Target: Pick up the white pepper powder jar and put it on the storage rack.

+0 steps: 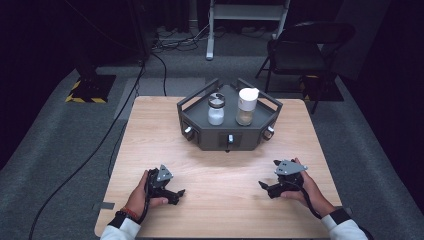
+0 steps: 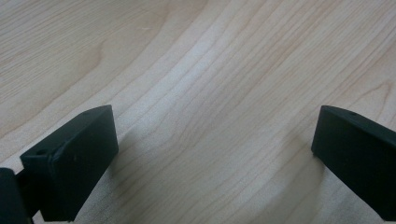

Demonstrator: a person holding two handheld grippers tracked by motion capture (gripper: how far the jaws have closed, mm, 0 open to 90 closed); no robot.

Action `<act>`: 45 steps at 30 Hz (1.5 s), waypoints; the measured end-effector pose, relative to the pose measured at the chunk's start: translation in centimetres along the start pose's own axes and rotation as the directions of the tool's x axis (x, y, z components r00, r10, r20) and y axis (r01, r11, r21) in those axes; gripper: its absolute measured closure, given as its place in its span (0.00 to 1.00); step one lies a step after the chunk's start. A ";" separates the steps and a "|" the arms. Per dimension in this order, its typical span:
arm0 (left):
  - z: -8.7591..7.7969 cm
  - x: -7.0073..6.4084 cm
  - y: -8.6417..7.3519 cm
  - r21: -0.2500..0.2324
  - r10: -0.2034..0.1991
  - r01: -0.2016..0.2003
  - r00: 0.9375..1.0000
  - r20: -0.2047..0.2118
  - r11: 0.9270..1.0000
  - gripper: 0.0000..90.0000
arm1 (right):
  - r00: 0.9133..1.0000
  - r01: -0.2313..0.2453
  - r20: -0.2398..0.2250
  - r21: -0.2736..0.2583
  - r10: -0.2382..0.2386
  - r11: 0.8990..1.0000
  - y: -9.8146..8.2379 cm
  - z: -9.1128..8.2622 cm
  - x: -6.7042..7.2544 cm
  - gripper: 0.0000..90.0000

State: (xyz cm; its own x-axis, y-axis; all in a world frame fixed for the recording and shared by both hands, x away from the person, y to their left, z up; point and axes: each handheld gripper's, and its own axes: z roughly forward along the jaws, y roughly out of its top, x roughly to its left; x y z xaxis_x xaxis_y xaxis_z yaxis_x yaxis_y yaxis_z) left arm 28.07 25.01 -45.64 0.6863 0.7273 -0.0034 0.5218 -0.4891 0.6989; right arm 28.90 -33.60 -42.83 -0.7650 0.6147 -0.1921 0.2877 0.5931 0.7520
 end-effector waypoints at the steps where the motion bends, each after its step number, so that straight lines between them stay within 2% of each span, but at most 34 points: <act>1: 0.0 0.0 0.0 0.000 0.000 0.000 1.000 0.000 1.000 0.00 | 1.000 0.000 -0.002 0.014 0.000 1.000 0.0 0.2 0.0 0.03; 7: 0.0 0.0 0.0 0.000 0.000 0.000 1.000 0.000 1.000 0.00 | 1.000 0.008 0.006 0.071 -0.008 0.997 -0.1 1.1 -0.1 0.03; 12: 0.0 0.0 0.0 0.000 0.000 0.000 1.000 0.000 1.000 0.00 | 1.000 -0.009 0.006 0.078 0.008 0.997 -0.2 1.2 -0.4 0.03; 23: 0.0 0.0 0.0 0.000 0.000 0.000 1.000 0.000 1.000 0.00 | 1.000 0.010 -0.002 0.109 -0.010 0.994 -0.3 1.6 -0.5 0.03; 34: 0.0 0.0 0.0 0.000 0.000 0.000 1.000 0.000 1.000 0.00 | 0.999 -0.035 -0.009 0.111 0.036 0.993 -0.6 1.7 -1.1 0.02; 45: 0.0 0.0 0.0 0.000 0.000 0.000 1.000 0.000 1.000 0.00 | 0.990 -0.129 -0.050 0.102 0.134 0.986 -1.7 1.8 -2.7 0.00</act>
State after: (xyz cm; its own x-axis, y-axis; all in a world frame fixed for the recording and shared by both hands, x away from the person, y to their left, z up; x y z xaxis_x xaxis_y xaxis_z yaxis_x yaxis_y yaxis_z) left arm 28.07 25.01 -45.64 0.6862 0.7274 -0.0035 0.5219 -0.4890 0.6989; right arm 31.51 -35.40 -44.72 -0.7471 0.6622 -0.0579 0.4412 0.5591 0.7020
